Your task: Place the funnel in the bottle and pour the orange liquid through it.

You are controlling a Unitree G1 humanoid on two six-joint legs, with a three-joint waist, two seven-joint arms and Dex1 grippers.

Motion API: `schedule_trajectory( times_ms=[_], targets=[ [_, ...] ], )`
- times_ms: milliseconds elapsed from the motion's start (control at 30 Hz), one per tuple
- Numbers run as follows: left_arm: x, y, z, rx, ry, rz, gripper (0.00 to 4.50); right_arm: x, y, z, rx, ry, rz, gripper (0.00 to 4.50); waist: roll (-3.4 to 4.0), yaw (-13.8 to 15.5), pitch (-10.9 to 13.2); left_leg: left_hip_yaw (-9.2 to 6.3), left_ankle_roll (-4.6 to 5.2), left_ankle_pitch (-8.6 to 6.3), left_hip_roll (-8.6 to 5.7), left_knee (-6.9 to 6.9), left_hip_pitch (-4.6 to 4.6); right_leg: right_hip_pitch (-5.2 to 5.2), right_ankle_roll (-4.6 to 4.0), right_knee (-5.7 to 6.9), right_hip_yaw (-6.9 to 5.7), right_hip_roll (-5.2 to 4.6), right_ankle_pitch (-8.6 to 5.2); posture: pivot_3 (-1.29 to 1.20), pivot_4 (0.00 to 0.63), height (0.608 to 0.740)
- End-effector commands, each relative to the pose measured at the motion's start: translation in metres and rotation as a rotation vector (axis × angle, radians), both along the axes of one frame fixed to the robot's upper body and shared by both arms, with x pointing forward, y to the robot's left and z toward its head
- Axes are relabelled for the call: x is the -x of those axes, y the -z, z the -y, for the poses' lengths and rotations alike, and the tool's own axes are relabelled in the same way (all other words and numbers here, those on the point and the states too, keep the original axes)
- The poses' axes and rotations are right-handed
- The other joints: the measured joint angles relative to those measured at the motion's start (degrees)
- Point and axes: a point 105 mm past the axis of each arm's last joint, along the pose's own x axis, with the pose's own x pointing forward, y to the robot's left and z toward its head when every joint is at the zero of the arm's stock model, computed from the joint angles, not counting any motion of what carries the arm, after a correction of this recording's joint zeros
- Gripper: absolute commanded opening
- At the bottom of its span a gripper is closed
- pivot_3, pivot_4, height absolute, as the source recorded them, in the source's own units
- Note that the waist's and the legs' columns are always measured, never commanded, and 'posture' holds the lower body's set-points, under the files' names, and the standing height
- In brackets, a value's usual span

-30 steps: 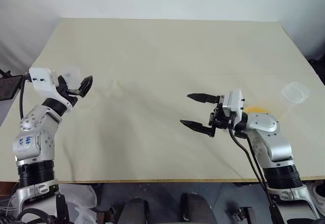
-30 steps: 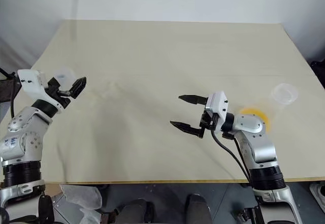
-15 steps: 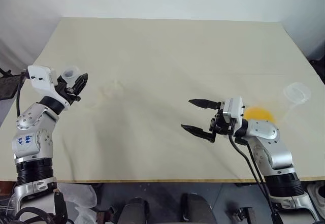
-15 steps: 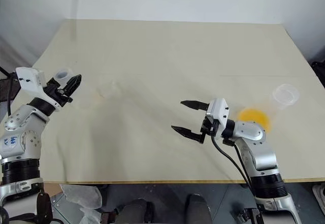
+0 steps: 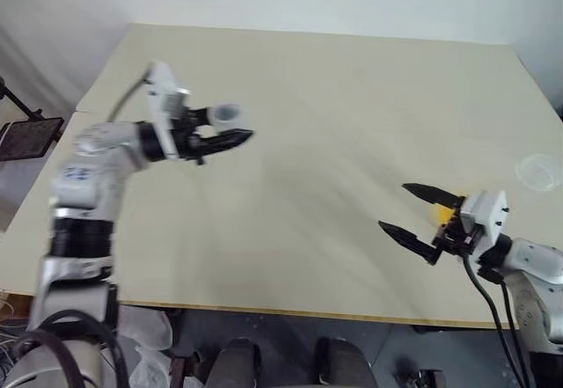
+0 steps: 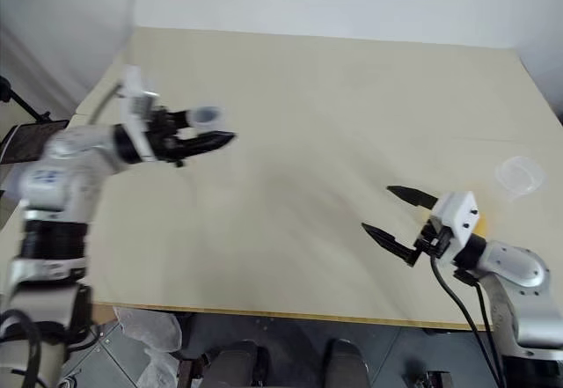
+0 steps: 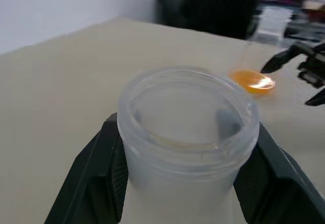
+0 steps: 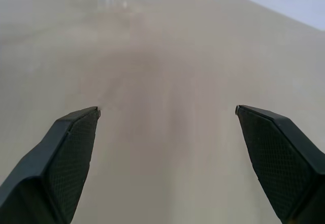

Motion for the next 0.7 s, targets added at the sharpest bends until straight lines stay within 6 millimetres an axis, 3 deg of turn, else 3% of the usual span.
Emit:
schedule_trajectory(
  times_ms=[33,233,467,500,667,700],
  targets=[
    [-0.011,0.007,0.029,-0.016,0.044,0.033,2.32,0.009,-0.019,0.000,0.010,0.026,0.086,4.50,-0.02,-0.63,0.01,0.04,0.00,0.00,0.04,-0.02,0.01,-0.03,0.00,0.00,-0.02,0.02,0.00,0.00,0.150,0.740],
    [-0.021,0.026,0.075,-0.064,0.079,0.110,2.32,0.019,-0.021,-0.007,-0.021,0.074,0.108,4.50,-0.04,-1.39,0.02,0.25,0.01,0.01,0.13,-0.03,0.04,-0.10,0.00,-0.01,-0.04,0.03,0.00,0.00,0.150,0.740],
    [-0.027,0.026,0.086,-0.065,0.080,0.123,2.32,0.021,-0.022,-0.019,-0.054,0.078,0.115,4.50,-0.04,-0.48,0.02,0.25,0.04,0.03,0.09,0.04,0.04,-0.08,0.00,0.00,-0.01,-0.01,0.00,0.00,0.150,0.740],
    [-0.027,0.025,0.086,-0.058,0.081,0.115,3.04,0.021,-0.022,-0.020,-0.055,0.078,0.116,4.50,-0.03,-0.33,0.02,0.25,0.04,0.02,0.09,0.05,0.03,-0.08,0.00,0.00,-0.01,-0.01,0.00,0.00,0.150,0.740],
    [-0.022,0.021,0.081,-0.028,0.104,0.120,4.49,0.017,-0.024,-0.025,-0.065,0.068,0.122,4.50,-0.04,-0.21,0.02,0.24,0.04,0.02,0.08,0.05,0.02,-0.08,0.00,-0.01,-0.02,-0.01,0.00,0.00,0.150,0.740],
    [-0.021,0.019,0.080,-0.017,0.106,0.123,4.49,0.017,-0.025,-0.025,-0.066,0.066,0.123,4.50,-0.04,-0.22,0.02,0.24,0.04,0.02,0.08,0.05,0.02,-0.08,0.00,-0.01,-0.02,-0.01,0.00,0.00,0.150,0.740]
  ],
)
